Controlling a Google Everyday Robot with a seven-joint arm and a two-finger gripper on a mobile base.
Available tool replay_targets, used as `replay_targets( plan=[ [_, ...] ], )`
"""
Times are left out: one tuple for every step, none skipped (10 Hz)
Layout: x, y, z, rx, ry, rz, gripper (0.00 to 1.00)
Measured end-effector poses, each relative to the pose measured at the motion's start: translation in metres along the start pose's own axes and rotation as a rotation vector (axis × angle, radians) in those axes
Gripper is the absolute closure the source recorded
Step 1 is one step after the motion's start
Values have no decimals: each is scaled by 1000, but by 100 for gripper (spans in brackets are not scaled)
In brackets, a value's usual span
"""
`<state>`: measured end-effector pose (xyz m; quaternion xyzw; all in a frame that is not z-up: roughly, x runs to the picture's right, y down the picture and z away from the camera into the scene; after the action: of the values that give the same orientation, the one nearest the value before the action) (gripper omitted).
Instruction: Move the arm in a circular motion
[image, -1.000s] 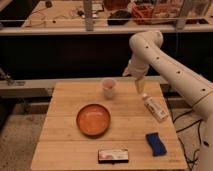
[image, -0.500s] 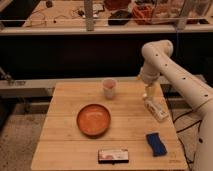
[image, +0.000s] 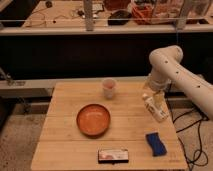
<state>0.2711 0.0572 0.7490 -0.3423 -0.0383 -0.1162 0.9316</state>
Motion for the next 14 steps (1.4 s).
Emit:
replay_targets(
  plan=[
    [0,14,-2,-3,4,17,20],
    [-1,22,-4,-3,4,24,20],
    [-6,32,-8,1,4,30,20],
    [-14,49,-17,9,2,31,20],
    [-25,66,-27,18,-3,27,20],
    [-38,84,-39,30,-9,14,20],
    [-57,95,-54,47,-17,-13,20],
    [-84,102,-68,67,-32,-62,20],
    [-105,101,-80,88,-42,-108,20],
    [-128,96,-92,113,-52,-169,20],
    [-146,87,-101,136,-61,-230,20],
    [-164,73,-110,160,-67,-299,20],
    [-177,62,-113,172,-72,-350,20],
    [-197,43,-113,183,-73,-421,20]
  ],
)
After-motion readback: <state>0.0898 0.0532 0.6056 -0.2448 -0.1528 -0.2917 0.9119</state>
